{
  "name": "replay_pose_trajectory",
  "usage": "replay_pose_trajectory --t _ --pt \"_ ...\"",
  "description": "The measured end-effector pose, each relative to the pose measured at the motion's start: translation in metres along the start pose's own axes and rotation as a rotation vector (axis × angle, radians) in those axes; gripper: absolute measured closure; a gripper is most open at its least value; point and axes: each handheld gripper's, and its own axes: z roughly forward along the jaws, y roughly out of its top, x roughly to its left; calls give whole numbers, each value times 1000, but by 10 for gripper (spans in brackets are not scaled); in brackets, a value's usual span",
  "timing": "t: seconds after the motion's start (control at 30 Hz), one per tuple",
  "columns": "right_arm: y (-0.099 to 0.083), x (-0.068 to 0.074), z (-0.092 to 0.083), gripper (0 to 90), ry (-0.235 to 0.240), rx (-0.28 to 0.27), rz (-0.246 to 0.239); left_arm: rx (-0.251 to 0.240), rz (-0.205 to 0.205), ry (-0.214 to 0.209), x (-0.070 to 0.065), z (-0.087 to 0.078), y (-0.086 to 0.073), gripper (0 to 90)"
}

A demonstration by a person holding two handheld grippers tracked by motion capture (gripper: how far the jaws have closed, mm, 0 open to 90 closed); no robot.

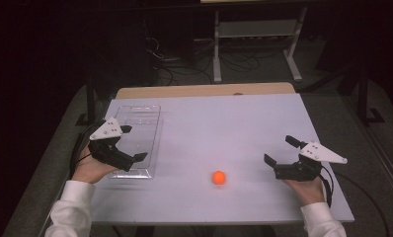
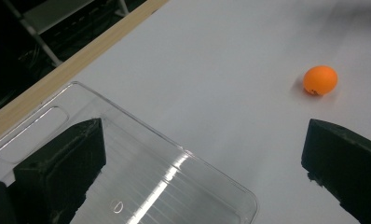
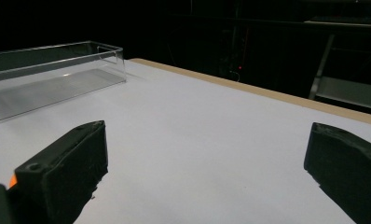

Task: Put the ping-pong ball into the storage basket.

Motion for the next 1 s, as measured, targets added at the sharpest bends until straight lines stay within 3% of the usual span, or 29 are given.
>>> replay_pose_trajectory --t 0.57,1.0 --pt "0 1 1 0 3 2 -1 23 44 -22 -4 8 17 0" --pt "0 1 0 0 4 0 -1 51 105 -43 -11 19 33 0"
